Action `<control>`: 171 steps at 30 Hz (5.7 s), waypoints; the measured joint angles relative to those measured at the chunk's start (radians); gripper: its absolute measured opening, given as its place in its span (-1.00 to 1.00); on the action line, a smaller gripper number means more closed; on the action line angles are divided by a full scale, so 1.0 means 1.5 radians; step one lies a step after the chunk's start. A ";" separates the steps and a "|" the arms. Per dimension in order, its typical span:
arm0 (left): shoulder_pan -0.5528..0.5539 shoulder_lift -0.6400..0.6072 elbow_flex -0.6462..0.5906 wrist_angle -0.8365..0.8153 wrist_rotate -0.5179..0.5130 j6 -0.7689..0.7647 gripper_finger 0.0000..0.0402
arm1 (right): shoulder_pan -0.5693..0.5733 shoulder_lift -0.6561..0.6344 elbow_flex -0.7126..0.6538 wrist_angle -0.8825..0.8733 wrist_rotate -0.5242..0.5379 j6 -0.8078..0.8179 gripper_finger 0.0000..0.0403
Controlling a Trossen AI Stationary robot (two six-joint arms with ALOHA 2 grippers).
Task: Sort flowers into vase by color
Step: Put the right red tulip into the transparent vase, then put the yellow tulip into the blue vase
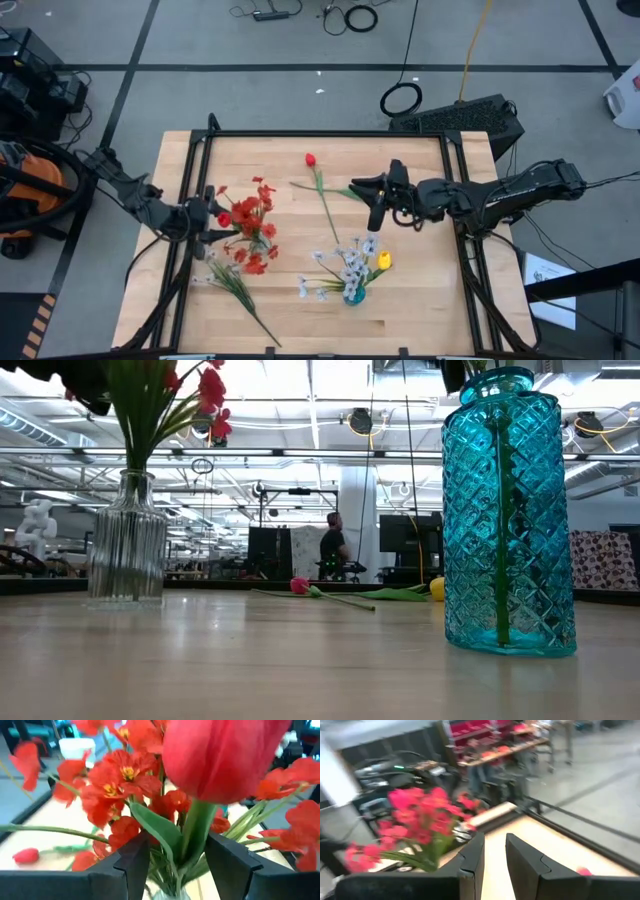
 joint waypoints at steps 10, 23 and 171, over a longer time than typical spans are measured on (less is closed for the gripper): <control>0.000 -0.002 0.076 -0.119 0.031 -0.015 -0.06 | -0.009 0.000 0.000 -0.119 0.104 0.231 -0.65; 0.000 -0.002 0.126 -0.155 0.067 -0.015 -0.06 | -0.066 0.062 0.000 -0.108 0.099 0.317 -0.65; 0.001 0.042 0.293 -0.767 -0.128 -0.418 -0.06 | -0.319 0.442 0.377 -0.676 -0.261 0.450 -0.95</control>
